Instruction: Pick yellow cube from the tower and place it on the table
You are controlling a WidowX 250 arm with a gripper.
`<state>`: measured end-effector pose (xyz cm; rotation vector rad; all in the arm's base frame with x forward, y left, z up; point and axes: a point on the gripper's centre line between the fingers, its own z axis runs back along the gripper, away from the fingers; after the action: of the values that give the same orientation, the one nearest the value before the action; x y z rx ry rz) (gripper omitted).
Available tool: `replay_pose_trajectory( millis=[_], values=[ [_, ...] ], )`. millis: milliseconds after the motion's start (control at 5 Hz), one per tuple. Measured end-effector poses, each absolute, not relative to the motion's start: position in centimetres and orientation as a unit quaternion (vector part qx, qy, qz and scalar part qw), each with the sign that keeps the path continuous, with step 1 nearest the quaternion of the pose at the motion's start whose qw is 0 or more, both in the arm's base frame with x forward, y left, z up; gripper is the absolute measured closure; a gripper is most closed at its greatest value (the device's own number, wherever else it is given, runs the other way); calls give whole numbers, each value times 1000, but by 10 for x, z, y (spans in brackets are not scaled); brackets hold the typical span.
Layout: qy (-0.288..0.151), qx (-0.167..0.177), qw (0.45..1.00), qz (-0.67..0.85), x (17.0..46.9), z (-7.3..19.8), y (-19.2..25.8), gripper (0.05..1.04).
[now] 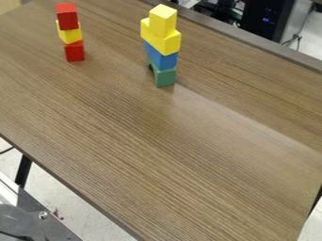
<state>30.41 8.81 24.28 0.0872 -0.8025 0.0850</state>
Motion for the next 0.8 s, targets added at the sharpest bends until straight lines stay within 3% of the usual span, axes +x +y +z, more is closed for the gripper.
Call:
replay_pose_trajectory(
  millis=[400,800],
  values=[
    [-345,52,937,27,316,213,94,84],
    [-330,60,942,-4,337,213,87,84]
  ],
)
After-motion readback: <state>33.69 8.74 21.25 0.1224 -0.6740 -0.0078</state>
